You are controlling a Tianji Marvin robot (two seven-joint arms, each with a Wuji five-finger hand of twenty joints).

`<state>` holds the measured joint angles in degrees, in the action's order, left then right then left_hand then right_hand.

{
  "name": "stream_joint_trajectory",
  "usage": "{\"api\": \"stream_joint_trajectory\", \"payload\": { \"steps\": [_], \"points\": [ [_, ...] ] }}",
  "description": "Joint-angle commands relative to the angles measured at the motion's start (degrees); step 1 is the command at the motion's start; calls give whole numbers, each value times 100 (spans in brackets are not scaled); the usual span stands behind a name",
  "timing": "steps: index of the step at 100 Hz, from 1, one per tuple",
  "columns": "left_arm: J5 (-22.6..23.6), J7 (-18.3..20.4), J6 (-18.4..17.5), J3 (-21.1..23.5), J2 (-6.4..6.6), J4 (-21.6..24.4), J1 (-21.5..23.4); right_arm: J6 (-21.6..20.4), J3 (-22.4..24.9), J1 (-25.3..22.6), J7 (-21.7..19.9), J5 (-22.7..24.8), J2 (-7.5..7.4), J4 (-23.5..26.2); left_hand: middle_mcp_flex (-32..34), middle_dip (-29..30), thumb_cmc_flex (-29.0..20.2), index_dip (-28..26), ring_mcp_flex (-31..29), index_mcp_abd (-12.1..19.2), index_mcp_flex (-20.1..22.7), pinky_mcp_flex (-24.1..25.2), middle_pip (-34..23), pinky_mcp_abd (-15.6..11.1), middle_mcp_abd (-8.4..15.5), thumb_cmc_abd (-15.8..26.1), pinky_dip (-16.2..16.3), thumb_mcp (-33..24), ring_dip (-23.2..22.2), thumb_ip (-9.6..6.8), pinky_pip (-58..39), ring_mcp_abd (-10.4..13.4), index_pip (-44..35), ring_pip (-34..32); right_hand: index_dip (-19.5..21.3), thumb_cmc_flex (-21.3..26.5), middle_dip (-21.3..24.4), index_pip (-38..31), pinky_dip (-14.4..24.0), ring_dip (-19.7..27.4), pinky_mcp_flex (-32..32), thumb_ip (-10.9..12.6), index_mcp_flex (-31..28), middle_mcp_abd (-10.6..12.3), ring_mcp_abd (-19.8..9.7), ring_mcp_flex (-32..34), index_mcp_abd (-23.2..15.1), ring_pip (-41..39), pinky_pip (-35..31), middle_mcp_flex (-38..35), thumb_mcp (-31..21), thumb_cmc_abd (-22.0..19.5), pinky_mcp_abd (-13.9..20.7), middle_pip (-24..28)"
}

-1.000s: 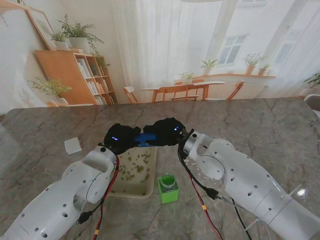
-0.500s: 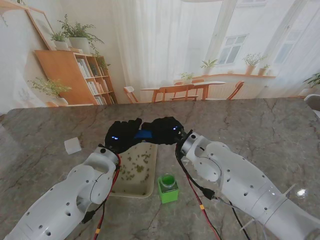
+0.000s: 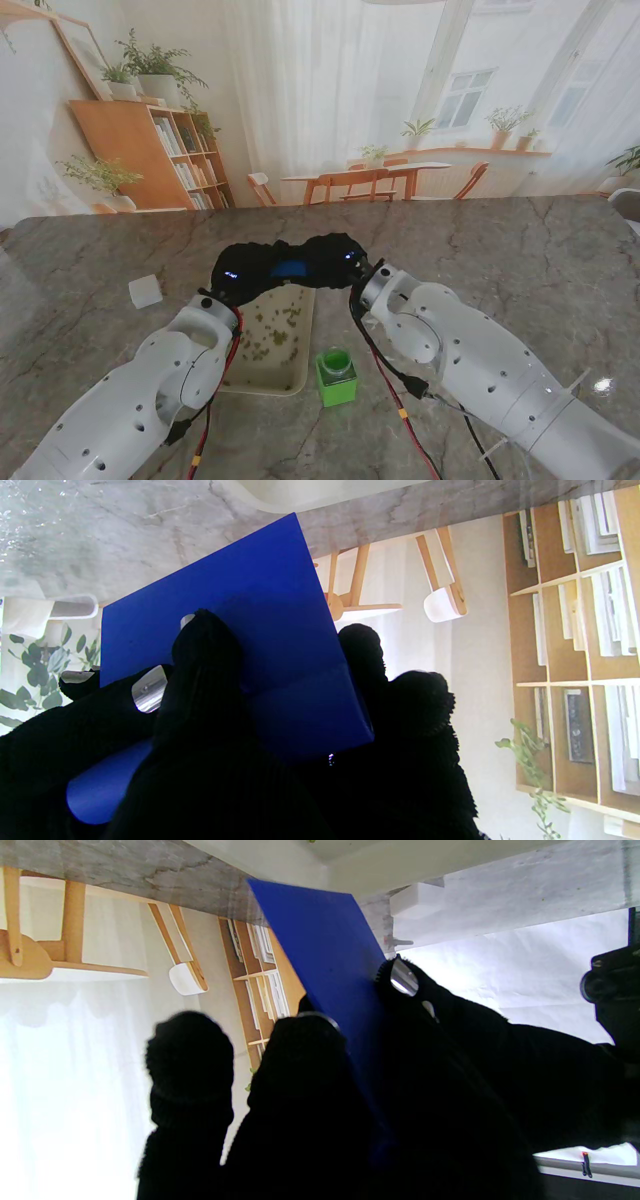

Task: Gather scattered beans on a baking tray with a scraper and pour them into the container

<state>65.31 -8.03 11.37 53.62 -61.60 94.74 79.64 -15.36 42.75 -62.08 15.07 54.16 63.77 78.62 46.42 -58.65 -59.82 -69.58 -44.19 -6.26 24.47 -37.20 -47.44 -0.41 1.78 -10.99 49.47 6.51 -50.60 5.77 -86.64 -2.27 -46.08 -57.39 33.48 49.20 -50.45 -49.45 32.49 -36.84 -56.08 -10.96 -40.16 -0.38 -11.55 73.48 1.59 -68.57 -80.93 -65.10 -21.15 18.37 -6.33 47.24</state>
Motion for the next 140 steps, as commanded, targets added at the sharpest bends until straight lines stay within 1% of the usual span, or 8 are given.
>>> {"api": "stream_joint_trajectory", "payload": {
  "steps": [1, 10, 19, 34, 65, 101, 121, 140],
  "points": [
    [32, 36, -46, -20, -45, 118, -22, 40, -5, -68, -131, 19, 25, 101, 226, -355, -305, -132, -440, 262, 89, 75, -645, -633, 181, 383, 255, -402, -349, -189, -367, 1086, -1029, -1402, -246, 263, -25, -58, -133, 79, -63, 183, -147, 127, -528, -162, -314, 80, -117, -449, -661, -213, 76, 284],
    [86, 217, -92, 37, -18, 181, 5, 84, 85, -145, -233, 88, -13, 223, 145, -356, -237, -20, -261, 253, 76, 315, -579, -395, 260, 535, 290, -388, -270, -163, -175, 814, -1471, -1168, 78, -815, -26, 222, -135, 3, 166, 192, -102, 76, -419, -429, -394, 125, -18, -141, -598, -135, -20, 303],
    [128, 419, -180, 118, 13, 252, 46, 88, 236, -251, -431, 169, -70, 396, -32, -311, -312, -116, -56, 195, -58, 558, -456, -176, 269, 772, 310, -362, -204, -113, 90, 607, -1586, -865, 1178, -1895, -47, 1548, -39, -58, 576, 599, -208, -121, -135, -854, -171, 272, 192, 355, -483, -563, -264, 150],
    [160, 633, -395, 299, 54, 304, 120, 104, 645, -545, -1323, 121, -205, 888, -283, -184, -393, -315, 150, 172, -298, 757, -261, -60, 275, 1059, 354, -336, -127, -90, 520, 468, -1585, -418, 1124, -2610, 359, 2658, 207, -80, 1752, 694, 656, -793, 749, -2001, 389, 1084, 754, 1590, 528, -1235, -850, -1155],
    [306, 950, -908, 750, 139, 318, 256, 502, 1344, -1039, -1905, 276, -316, 1380, -572, 31, -541, -250, 307, 192, -660, 793, -52, -149, 171, 1500, 357, -319, -83, -37, 923, 458, -1546, -70, 852, -2726, 1183, 3439, 451, 337, 2841, 731, 1308, -1205, 1684, -2898, 652, 2776, 1359, 2301, 727, -1397, -1337, -2821],
    [289, 1083, -1316, 941, 192, -112, -19, 1671, 2007, -1894, -1711, 390, -257, 1885, -392, 298, -955, 776, 166, -167, -290, 777, 241, -52, -221, 2632, 497, -319, -134, -177, 865, 280, -49, -102, 836, -2529, 1227, 3323, 442, 426, 3039, 732, 1025, -1223, 1855, -2893, 474, 3076, 1463, 2060, 697, -1282, -1363, -2879],
    [142, 1061, -1570, 821, 215, -644, -398, 2131, 2064, -2184, -1419, 281, -196, 1912, -253, 311, -1415, 2258, 11, 296, -853, 673, -26, -260, 238, 2352, 406, -672, -98, -257, 754, 510, 1583, -226, 835, -2448, 1214, 3235, 446, 411, 3047, 729, 846, -1207, 1880, -2846, 390, 3100, 1458, 1910, 699, -1236, -1375, -2865],
    [-243, 1021, -1853, 575, 208, -1287, -899, 2621, 2005, -2300, -1150, 74, -119, 1858, -363, 561, -1414, 691, 29, 454, -1870, 714, -144, -328, 304, 2088, 331, -758, 15, -226, 780, 556, 489, -153, 829, -2385, 1194, 3193, 451, 392, 3072, 731, 780, -1215, 1889, -2845, 375, 3106, 1450, 1855, 705, -1207, -1369, -2855]
  ]
}}
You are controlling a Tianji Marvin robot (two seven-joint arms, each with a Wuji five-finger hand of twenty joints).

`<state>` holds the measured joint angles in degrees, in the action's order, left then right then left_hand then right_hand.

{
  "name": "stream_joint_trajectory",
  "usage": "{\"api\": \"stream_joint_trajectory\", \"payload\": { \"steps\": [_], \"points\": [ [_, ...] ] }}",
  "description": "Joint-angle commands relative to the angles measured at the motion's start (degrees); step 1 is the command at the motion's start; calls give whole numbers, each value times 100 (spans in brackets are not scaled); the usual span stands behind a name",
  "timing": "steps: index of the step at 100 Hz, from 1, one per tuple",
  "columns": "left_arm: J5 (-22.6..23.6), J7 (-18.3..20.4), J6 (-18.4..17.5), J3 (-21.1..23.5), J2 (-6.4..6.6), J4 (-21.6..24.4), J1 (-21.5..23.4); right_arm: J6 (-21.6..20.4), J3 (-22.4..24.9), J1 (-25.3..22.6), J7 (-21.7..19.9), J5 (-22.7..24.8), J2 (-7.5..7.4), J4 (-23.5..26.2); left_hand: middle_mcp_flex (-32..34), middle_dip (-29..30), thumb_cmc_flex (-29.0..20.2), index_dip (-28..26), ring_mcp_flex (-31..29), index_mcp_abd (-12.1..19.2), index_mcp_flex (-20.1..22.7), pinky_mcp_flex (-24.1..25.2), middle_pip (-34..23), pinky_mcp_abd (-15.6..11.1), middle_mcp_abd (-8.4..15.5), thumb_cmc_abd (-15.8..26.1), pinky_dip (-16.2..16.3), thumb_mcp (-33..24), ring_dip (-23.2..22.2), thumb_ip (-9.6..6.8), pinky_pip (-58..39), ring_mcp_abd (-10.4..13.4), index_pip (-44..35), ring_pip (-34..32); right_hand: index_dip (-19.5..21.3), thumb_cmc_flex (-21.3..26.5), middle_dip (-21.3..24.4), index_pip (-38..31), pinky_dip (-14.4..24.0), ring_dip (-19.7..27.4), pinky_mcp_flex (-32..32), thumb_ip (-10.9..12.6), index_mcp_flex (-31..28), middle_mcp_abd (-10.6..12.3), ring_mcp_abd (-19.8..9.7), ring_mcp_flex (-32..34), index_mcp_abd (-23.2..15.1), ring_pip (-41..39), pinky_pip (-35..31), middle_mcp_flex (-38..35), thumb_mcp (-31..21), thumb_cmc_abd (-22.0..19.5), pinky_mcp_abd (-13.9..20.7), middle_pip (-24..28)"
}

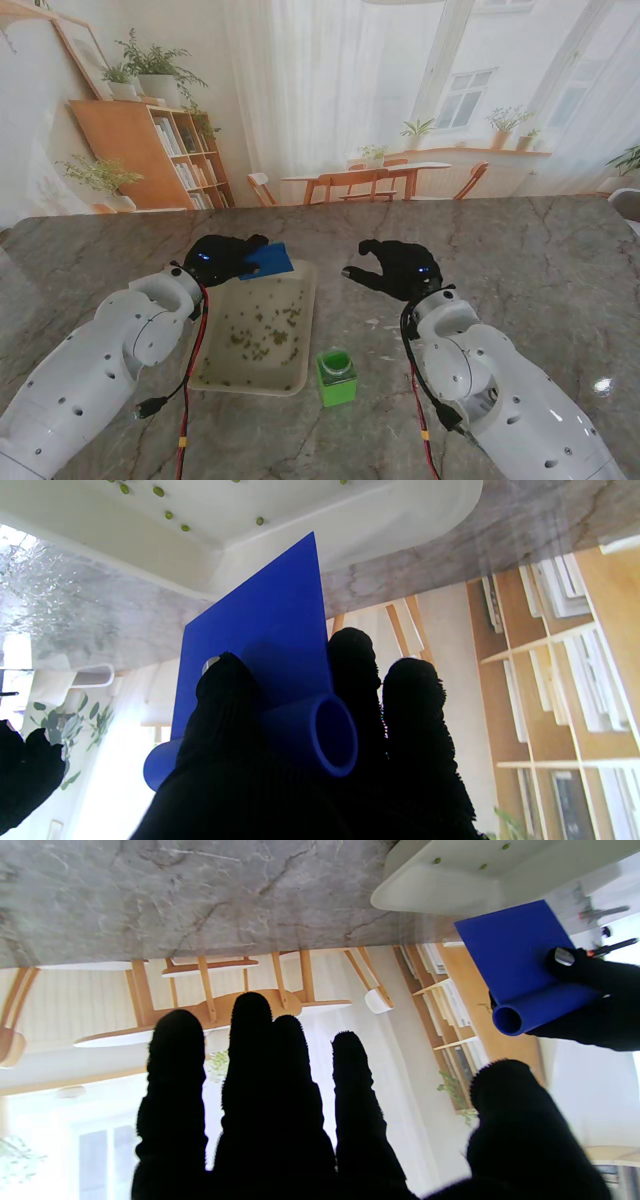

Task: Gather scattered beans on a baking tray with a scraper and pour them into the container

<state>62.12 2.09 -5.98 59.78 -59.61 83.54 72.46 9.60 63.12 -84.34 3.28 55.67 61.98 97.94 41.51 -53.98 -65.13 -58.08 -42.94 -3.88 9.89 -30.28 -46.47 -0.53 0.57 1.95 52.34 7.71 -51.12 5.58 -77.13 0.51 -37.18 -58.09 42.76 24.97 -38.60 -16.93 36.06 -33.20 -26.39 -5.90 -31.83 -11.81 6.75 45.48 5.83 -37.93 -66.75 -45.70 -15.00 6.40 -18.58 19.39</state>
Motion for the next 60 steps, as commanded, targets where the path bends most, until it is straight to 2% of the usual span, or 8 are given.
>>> {"api": "stream_joint_trajectory", "payload": {
  "steps": [1, 15, 21, 23, 28, 32, 40, 60],
  "points": [
    [68, 8, -140, -57, 11, -201, -210, 153, -35, -79, 51, -94, 66, -78, 122, 106, -884, -524, -97, 212, -445, 22, -245, -320, 415, 784, 39, -870, 74, -211, -166, 281, -454, -78, -98, 46, 7, -68, 94, 27, 105, 226, -76, -71, 60, -48, -36, 42, 31, -87, 88, -7, -144, -69],
    [-103, 24, -388, -358, 21, -691, -636, 453, -60, -184, 431, -293, 154, -129, -133, 321, -884, -949, 123, 148, -610, 131, -65, -297, 325, 525, -100, -694, 208, -223, 111, 138, -882, 197, -99, 106, -21, -100, 103, 0, 174, 228, -116, -69, 63, -66, -36, 10, 24, -113, 94, 24, -145, -43],
    [-170, 47, -495, -515, 28, -905, -827, 537, -64, -243, 641, -361, 197, -154, -195, 390, -884, -1077, 129, 145, -602, 173, 12, -276, 322, 457, -130, -602, 256, -209, 199, 280, -1009, 289, -97, 128, -39, -117, 103, -10, 193, 229, -137, -74, 61, -63, -32, -7, 27, -144, 100, 40, -153, -18],
    [-194, 67, -528, -570, 32, -976, -890, 546, -63, -264, 704, -388, 210, -164, -167, 419, -883, -1077, 125, 145, -598, 173, 41, -275, 489, 449, -130, -588, 264, -207, 203, 282, -1027, 302, -97, 138, -42, -123, 103, -12, 204, 230, -147, -71, 63, -67, -34, -10, 30, -139, 99, 43, -157, -17],
    [-270, 90, -585, -724, 33, -1172, -1053, 547, -57, -318, 840, -433, 234, -181, -156, 459, -884, -1046, 126, 150, -581, 181, 81, -277, 555, 439, -140, -574, 278, -205, 235, 283, -1043, 333, -96, 152, -53, -132, 101, -16, 235, 232, -155, -68, 58, -85, -37, -13, 38, -151, 102, 40, -154, -2],
    [-358, 117, -620, -853, 31, -1326, -1184, 528, -51, -357, 928, -435, 245, -197, -173, 469, -883, -1023, 120, 163, -576, 185, 91, -279, 339, 435, -151, -573, 287, -205, 267, 283, -1069, 353, -94, 166, -62, -141, 101, -20, 249, 233, -162, -61, 55, -90, -42, -21, 40, -153, 105, 47, -152, 7],
    [-507, 107, -698, -1140, 20, -1661, -1452, 477, -30, -433, 1039, -376, 246, -207, -162, 503, -884, -954, 126, 184, -565, 195, 136, -282, 551, 442, -162, -549, 303, -203, 308, 282, -1099, 399, -92, 172, -79, -158, 102, -23, 251, 233, -184, -33, 43, -77, -68, -30, 39, -179, 116, 49, -151, 30],
    [-803, -30, -815, -1783, -26, -2337, -1964, 431, -43, -499, 1281, -423, 287, -229, -256, 563, -881, -875, 194, 195, -576, 261, 257, -235, 468, 457, -191, -498, 333, -189, 426, 246, -1138, 537, -89, 204, -104, -188, 89, -23, 271, 238, -221, -26, 33, -77, -78, -33, 65, -205, 128, 58, -144, 60]
  ]
}}
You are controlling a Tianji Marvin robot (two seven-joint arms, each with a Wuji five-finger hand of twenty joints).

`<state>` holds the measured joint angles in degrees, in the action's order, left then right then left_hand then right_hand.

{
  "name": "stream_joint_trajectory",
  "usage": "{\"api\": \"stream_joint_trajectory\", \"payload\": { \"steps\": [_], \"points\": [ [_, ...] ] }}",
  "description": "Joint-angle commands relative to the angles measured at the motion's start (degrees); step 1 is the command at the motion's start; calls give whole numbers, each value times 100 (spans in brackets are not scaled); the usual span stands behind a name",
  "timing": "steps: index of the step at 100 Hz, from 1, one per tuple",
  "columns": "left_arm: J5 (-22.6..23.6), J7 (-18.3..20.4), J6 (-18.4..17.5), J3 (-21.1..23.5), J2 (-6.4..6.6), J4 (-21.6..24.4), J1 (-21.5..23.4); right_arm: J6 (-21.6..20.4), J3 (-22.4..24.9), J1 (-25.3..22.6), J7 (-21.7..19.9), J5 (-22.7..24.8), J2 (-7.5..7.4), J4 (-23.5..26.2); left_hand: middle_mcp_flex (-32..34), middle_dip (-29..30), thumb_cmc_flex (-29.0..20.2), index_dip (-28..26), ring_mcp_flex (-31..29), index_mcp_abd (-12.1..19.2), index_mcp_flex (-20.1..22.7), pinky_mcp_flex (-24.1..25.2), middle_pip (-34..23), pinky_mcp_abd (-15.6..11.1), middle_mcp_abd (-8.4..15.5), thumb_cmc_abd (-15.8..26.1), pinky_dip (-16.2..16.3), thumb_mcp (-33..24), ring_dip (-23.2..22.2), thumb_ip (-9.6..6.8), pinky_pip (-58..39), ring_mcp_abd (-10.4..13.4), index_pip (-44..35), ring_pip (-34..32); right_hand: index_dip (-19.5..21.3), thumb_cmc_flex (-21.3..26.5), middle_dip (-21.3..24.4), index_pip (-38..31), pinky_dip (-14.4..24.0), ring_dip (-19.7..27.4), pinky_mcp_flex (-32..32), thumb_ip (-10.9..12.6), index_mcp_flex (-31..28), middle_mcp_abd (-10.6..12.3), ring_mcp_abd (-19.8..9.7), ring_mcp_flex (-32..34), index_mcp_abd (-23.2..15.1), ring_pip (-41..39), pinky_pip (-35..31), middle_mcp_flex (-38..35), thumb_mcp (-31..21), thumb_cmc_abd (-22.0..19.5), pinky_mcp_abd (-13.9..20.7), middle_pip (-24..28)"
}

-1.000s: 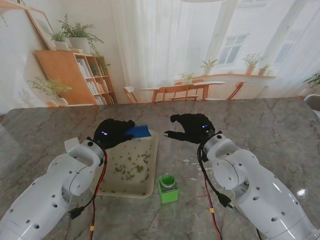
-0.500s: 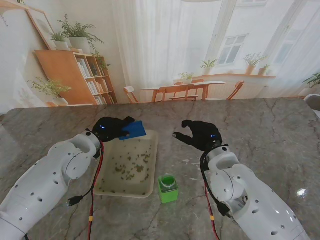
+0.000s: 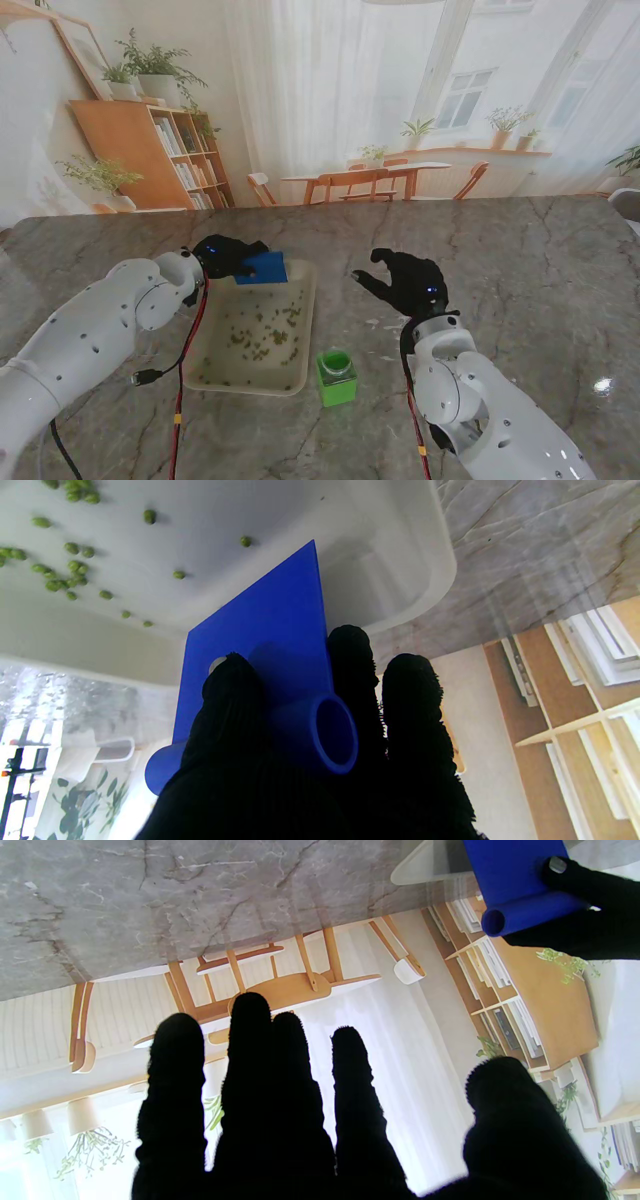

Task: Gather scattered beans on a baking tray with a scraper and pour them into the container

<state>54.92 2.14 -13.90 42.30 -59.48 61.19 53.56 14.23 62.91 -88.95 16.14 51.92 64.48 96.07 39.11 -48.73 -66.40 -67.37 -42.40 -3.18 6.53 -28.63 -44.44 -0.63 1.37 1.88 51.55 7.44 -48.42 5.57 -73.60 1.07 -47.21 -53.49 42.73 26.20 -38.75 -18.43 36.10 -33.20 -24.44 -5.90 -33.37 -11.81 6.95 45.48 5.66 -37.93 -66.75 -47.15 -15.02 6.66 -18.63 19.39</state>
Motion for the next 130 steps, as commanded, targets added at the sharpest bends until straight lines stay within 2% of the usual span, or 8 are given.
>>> {"api": "stream_joint_trajectory", "payload": {
  "steps": [1, 43, 55, 72, 97, 102, 115, 130],
  "points": [
    [-97, -43, -27, -60, -42, -126, -91, -34, -25, -38, 7, -51, 39, -44, -27, 42, -752, 55, 148, 125, -240, 107, 63, -222, 376, 465, -113, -467, 62, -187, 82, 187, -136, 86, -86, 78, -90, -41, 85, -23, 77, 238, -71, -23, 12, -83, -53, -32, 64, -66, 132, 31, -140, 64],
    [-292, -148, -152, -382, -86, -390, -252, -112, -69, -14, 193, -169, 81, -143, -408, -576, 112, 449, 646, -223, 95, 669, 1217, 152, -56, -377, -114, -482, 148, -177, 794, -55, 732, 930, -71, 123, -141, -117, 76, -49, 58, 243, -177, 0, -8, -21, -118, -114, 47, -146, 161, 25, -131, 141],
    [-289, -130, -158, -437, -89, -360, -270, -137, -75, -5, 148, -204, 78, -157, -697, 429, 596, 705, 854, -407, 368, 1011, 1180, 445, -282, -429, -190, -524, 271, -284, 1176, -224, 1299, 1293, -66, 134, -147, -137, 72, -53, 64, 245, -202, -1, -3, -8, -136, -129, 47, -169, 169, 30, -135, 152],
    [-289, -106, -114, -510, -99, -300, -279, -151, -76, -11, 102, -238, 76, -143, -766, 824, 800, 1490, 1068, -590, 674, 1461, 1618, 905, -402, -340, -608, -529, 769, -330, 1885, -508, 2053, 2060, -68, 148, -151, -147, 68, -55, 53, 246, -214, 2, -10, 4, -143, -144, 41, -188, 175, 25, -136, 158],
    [-260, -105, -80, -500, -116, -168, -280, -187, -75, -20, 86, -276, 77, -138, -960, 1153, 765, 1787, 1297, -638, 917, 1623, 2068, 872, -533, -372, -663, -542, 1066, -329, 1910, -562, 2626, 2530, -71, 165, -151, -165, 61, -53, 52, 247, -247, 5, -10, 12, -146, -147, 39, -207, 193, 30, -142, 156],
    [-251, -144, -85, -493, -125, -156, -281, -194, -77, -20, 84, -280, 77, -139, -806, 886, 387, 1092, 1151, -468, 974, 1446, 1770, 681, -382, -444, -544, -507, 835, -245, 1663, -453, 2285, 2255, -73, 166, -151, -163, 60, -54, 48, 247, -241, 5, -18, 19, -152, -150, 37, -209, 197, 29, -140, 155],
    [-263, -222, -72, -590, -154, -204, -362, -210, -84, -22, 98, -301, 82, -143, -45, -1688, -455, -89, 824, -12, 920, 814, 1338, 124, 43, -695, -256, -486, -157, -148, 905, -162, 103, 947, -76, 175, -153, -163, 57, -53, 50, 248, -240, -3, -14, 10, -149, -148, 37, -209, 204, 26, -140, 155],
    [-404, -184, -98, -802, -191, -352, -533, -229, -92, -25, 111, -308, 84, -147, -22, -1900, -450, 219, 776, -21, 796, 716, 376, 87, 120, -905, -94, -497, -521, -167, 668, 59, -1153, 336, -77, 181, -155, -170, 55, -51, 54, 249, -249, 0, -11, 10, -145, -147, 37, -212, 213, 22, -139, 155]
  ]
}}
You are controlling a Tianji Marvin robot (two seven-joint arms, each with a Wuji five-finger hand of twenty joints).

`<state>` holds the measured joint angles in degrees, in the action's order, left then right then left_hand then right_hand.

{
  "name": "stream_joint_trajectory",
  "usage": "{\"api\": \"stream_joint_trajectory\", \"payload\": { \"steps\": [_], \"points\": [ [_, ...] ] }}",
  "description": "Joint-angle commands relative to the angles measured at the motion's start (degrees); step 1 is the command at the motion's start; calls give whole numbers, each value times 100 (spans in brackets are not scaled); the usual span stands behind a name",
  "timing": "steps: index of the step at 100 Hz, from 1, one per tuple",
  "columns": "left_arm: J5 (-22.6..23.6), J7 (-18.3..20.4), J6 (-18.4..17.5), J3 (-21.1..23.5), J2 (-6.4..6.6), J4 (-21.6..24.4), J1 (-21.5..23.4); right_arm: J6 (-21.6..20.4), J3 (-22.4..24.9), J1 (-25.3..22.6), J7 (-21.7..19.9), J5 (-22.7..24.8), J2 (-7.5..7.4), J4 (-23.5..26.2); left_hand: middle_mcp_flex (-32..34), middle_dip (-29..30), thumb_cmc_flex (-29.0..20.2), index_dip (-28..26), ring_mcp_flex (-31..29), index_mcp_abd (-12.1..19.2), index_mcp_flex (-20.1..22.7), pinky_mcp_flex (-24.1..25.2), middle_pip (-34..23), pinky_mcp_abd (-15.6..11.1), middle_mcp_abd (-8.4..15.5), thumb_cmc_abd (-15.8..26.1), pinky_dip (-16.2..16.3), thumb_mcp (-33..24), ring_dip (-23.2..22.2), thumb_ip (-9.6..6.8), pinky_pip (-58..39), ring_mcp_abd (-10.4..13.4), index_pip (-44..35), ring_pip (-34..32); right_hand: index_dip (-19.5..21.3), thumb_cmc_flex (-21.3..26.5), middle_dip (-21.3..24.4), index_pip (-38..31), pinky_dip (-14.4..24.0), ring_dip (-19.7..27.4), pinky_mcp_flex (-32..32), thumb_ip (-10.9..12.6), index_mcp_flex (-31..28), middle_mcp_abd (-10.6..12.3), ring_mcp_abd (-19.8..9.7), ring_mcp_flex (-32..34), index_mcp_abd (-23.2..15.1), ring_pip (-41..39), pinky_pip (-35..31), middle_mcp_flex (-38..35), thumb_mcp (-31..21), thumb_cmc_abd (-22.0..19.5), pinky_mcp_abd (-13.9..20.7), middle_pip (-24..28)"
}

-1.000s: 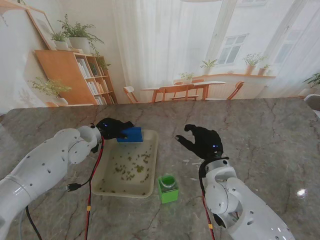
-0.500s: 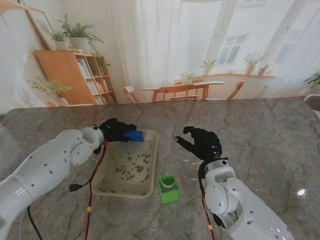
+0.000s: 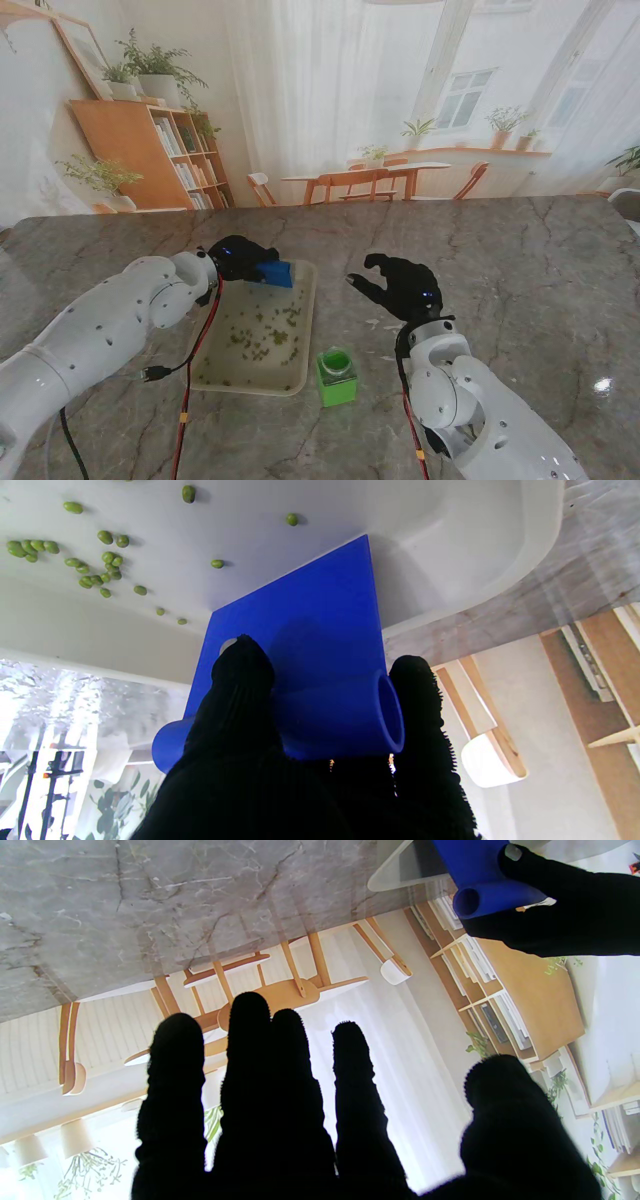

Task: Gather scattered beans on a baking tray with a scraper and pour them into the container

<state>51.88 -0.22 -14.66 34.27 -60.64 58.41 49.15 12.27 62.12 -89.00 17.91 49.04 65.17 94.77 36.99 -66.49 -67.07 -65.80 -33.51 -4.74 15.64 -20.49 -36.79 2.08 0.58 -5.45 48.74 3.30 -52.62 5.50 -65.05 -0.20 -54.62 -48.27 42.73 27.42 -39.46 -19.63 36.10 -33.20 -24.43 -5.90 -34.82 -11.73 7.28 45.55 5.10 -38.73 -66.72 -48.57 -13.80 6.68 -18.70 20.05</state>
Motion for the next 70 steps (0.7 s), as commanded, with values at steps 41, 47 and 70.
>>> {"api": "stream_joint_trajectory", "payload": {
  "steps": [41, 47, 70],
  "points": [
    [-312, 528, -209, 223, -15, 76, 27, -25, -2, -45, -39, -32, 21, -7, 1021, 889, -299, 1158, -1269, 292, 958, -1310, 153, -518, 270, 228, -78, -46, 421, -57, -115, 241, 505, 362, -76, 68, -87, -69, 48, -48, 61, 252, -132, -19, -35, -4, -111, -61, 38, -72, 114, 9, -131, 87],
    [-340, 551, -224, 204, -13, 49, 21, -27, 0, -47, -54, -40, 19, -5, 1045, 972, -429, 1349, -1309, 346, 1032, -1337, 264, -520, 264, 330, -113, -47, 462, -57, -3, 235, 647, 507, -75, 69, -88, -75, 49, -49, 60, 252, -141, -1, -41, 0, -112, -63, 35, -80, 119, 11, -136, 91],
    [-508, 498, -299, -39, -53, -256, -126, -40, -6, -44, -102, -57, 14, 1, 924, 955, -681, 1307, -1225, 424, 893, -1301, 418, -589, 314, 522, -159, -56, 494, -65, 324, 261, 590, 754, -73, 71, -89, -88, 48, -50, 61, 253, -160, -1, -45, 5, -120, -66, 36, -83, 129, 7, -131, 89]
  ]
}}
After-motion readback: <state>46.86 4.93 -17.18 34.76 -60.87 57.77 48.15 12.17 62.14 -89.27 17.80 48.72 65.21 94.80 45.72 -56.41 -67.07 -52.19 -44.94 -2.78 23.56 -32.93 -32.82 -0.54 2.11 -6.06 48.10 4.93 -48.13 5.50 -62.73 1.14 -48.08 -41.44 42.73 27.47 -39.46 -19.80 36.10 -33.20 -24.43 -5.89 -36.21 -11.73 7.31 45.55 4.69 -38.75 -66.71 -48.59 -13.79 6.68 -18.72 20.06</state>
